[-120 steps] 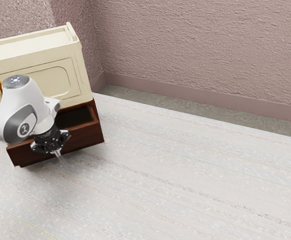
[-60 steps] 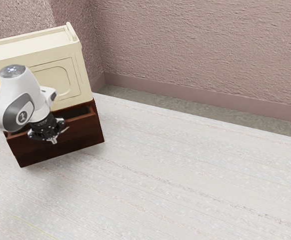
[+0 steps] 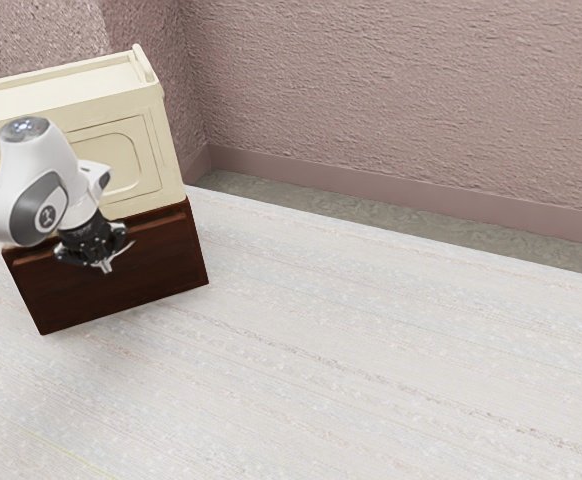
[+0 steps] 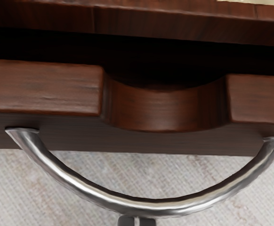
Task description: Push the drawer handle with one arm to close the drawer
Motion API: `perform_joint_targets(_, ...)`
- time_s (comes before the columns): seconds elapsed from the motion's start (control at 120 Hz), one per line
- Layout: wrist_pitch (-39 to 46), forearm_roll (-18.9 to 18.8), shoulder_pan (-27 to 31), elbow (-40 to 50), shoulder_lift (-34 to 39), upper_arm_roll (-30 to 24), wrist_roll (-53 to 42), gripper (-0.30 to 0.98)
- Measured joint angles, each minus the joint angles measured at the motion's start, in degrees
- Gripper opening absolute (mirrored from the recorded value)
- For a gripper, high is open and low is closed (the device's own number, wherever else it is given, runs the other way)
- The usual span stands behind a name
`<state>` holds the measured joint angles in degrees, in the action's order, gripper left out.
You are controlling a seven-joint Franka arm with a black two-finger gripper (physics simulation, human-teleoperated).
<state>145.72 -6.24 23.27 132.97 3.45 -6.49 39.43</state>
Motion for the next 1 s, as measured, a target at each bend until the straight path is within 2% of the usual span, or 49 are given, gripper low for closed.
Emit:
perform_joint_targets(0.375,-0.45,0.16,-0.05,-4.04,-2.59,0.45,-3.43,-0.1)
perform_joint_targets(0.5,-0.49,4.36,-4.98,1.82,1.52,3.79,-3.52,-0.1)
perform_joint_targets(0.55,-1.0,6.37,-10.77,3.13,3.26,5.33,-2.92,-0.1)
perform_joint_targets(0.617,-2.1,10.21,-24.82,3.0,5.85,6.35,-1.62,-0.08)
perform_joint_targets(0.658,-2.64,11.66,-31.82,2.35,6.9,6.55,-1.14,0.01)
perform_joint_targets(0.733,-3.97,12.79,-39.49,-2.38,6.41,6.99,-1.54,0.18)
perform_joint_targets(0.792,-11.22,10.79,-42.52,-16.83,2.83,7.06,-1.95,0.3)
perform_joint_targets(0.867,-21.34,9.0,-44.04,-26.86,1.78,7.05,-2.51,0.41)
perform_joint_targets(0.925,-28.14,7.77,-44.77,-31.64,1.24,7.61,-3.67,0.48)
perform_joint_targets(1.0,-34.8,6.84,-44.96,-33.63,2.41,9.11,-5.23,0.54)
